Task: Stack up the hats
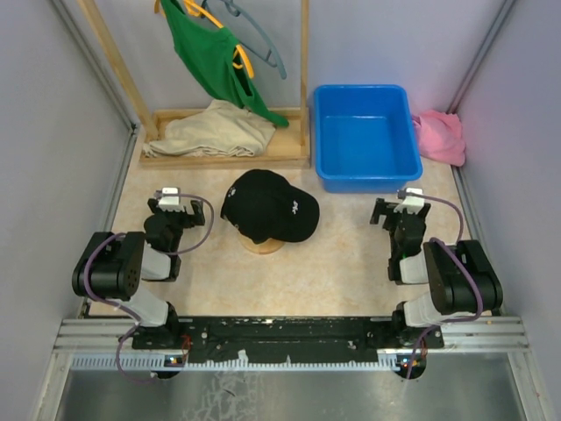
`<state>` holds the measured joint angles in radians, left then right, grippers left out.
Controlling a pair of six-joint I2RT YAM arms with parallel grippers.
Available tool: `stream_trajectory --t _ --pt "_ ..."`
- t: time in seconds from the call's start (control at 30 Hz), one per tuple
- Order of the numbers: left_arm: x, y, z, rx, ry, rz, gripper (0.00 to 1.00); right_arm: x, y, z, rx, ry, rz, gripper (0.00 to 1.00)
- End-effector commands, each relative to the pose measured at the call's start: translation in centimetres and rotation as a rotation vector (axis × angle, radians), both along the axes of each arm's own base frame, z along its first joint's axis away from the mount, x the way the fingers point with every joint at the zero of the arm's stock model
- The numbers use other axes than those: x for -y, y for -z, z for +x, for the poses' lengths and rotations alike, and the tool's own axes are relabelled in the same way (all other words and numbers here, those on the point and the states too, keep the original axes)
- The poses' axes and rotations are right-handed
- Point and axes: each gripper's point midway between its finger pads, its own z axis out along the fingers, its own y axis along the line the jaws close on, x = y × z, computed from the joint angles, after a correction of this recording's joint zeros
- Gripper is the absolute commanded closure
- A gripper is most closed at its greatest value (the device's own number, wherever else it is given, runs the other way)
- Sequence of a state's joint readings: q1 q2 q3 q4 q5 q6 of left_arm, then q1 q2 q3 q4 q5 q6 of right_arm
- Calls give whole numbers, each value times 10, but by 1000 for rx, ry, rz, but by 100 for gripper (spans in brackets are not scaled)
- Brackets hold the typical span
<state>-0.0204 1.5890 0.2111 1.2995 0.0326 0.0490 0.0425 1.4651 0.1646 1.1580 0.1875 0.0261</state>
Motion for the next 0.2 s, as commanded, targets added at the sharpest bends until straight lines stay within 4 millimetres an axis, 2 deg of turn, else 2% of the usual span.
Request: stream_trajectory --t 0.0,0.17 --pt "-2 -7 4 23 -11 -6 0 -6 -26 12 84 -37 -11 1" --pt "-2 -7 4 25 -11 -5 0 -6 -26 12 86 -46 -8 1"
